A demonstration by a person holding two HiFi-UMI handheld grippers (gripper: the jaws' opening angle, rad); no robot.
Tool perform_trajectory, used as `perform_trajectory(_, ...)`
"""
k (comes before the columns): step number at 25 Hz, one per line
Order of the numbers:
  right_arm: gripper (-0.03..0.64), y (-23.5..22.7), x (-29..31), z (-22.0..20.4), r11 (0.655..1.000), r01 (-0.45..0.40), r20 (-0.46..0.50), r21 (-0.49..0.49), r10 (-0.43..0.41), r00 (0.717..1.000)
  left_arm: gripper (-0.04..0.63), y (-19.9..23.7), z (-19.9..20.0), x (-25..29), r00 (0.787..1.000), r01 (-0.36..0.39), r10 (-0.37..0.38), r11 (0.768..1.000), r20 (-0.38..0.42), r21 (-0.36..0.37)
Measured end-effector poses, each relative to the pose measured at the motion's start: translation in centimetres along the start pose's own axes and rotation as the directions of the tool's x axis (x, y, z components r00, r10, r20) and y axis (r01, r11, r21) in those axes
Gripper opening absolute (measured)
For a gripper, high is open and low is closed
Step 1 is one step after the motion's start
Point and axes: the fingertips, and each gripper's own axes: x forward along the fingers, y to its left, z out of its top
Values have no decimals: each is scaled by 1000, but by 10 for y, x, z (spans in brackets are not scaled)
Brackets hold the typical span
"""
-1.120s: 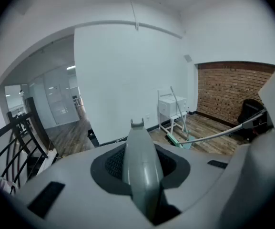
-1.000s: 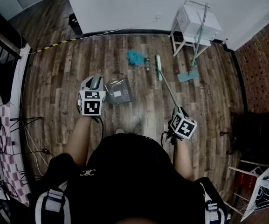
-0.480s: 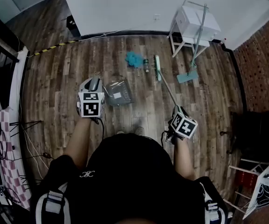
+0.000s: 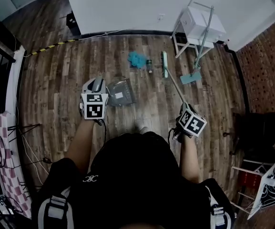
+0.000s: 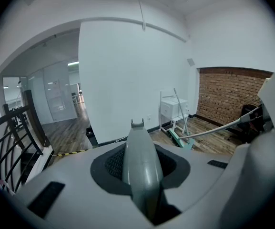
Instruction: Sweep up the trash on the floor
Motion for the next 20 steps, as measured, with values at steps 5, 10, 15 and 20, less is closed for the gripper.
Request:
perform_trajectory(5,101,3,7,1,1000,11,-5,-10,-11,1000,92,13,-9,9,1000,0,-1,999,-26,-46)
perform_trajectory(10,101,2,37,9,1000,9,-15,1,-9,1000,92,19,1,26,999,-8,7,999,-32,-42)
perform_trajectory(15,101,0,86,30,1000,-16,-35,14,16,999,92,26,18,59,998,-41,39,998,-42,-44)
perform_trajectory(20,101,-4,144,69,999,-37,-59,-11,36,998,92,37,52,108,996,-84,82,995,-40,-48)
